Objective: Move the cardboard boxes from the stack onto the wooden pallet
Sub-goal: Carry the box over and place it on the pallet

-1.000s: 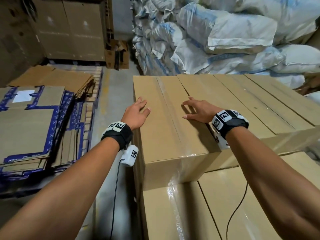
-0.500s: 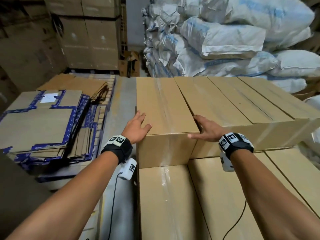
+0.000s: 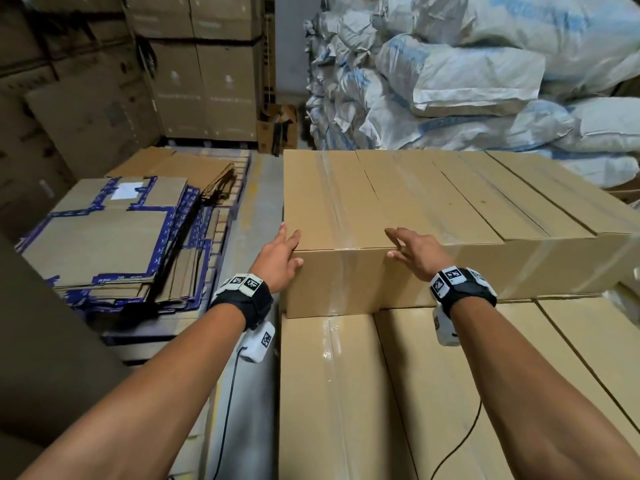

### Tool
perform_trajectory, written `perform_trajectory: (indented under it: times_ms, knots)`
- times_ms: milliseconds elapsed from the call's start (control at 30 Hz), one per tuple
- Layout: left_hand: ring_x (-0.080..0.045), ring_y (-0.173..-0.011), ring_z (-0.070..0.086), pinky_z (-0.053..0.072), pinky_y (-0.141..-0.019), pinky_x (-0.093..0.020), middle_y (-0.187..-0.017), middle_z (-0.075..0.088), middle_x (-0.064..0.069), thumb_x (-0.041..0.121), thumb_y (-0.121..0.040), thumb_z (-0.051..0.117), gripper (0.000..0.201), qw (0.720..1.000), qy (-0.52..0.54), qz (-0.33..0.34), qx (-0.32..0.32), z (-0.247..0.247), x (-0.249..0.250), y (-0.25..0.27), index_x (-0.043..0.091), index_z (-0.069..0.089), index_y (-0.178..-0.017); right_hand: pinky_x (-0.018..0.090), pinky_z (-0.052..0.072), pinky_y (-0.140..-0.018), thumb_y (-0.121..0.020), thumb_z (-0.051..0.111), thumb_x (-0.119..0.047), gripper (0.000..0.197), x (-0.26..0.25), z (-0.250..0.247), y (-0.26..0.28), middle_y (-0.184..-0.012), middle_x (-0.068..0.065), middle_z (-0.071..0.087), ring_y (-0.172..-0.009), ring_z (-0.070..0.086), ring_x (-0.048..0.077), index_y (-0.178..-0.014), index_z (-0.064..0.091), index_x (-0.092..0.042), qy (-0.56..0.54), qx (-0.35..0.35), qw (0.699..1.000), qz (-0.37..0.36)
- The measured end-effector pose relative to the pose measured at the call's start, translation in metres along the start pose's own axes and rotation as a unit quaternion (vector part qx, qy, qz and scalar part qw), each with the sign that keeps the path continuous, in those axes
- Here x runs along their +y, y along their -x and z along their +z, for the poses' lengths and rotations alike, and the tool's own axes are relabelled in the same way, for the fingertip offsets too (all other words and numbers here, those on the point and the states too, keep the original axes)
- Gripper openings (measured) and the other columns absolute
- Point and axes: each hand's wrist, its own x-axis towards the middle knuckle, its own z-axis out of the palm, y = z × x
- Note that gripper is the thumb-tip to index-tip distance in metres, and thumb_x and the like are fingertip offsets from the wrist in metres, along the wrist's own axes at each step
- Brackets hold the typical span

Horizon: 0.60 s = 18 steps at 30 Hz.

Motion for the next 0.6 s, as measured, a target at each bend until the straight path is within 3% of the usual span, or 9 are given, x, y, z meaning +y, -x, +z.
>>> perform_trajectory:
  times_ms: [167,333,600]
  knots:
    - [-0.039,-0.149,0.038,0.031,-0.124,-0.044,-0.174,0.009,-0.013,0.027,-0.105,0.061,0.068,0.999,-0.03,0.022,0.0,0.002,-0.002,-0.012,0.023,0.029,-0.164,0.047,0.042,-0.118,-0.103,0.067,-0.028,0.055,0.005,0.005,-0.007,-0.16,0.012,0.048,-0.141,0.051,0.038,-0.155,0.049,-0.028,0.016,0.019,0.999,0.022]
    - [-0.042,-0.144,0.045,0.036,-0.121,-0.046,-0.173,0.013,-0.017,0.027,-0.105,0.061,0.067,0.997,-0.064,0.04,-0.009,-0.003,-0.008,-0.02,0.022,0.03,-0.164,0.043,0.051,-0.107,-0.105,0.062,-0.022,0.048,-0.002,0.004,-0.01,-0.151,0.01,0.058,-0.131,0.06,0.038,-0.152,0.054,-0.024,0.039,0.041,0.998,0.019]
    - [-0.046,-0.136,0.051,0.045,-0.114,-0.051,-0.17,0.018,-0.023,0.026,-0.105,0.059,0.065,0.99,-0.127,0.056,-0.026,-0.011,-0.011,-0.032,0.027,0.03,-0.163,0.041,0.057,-0.093,-0.098,0.065,-0.014,0.055,-0.007,0.006,-0.017,-0.137,-0.002,0.07,-0.115,0.068,0.035,-0.149,0.056,-0.035,0.087,0.05,0.994,0.043]
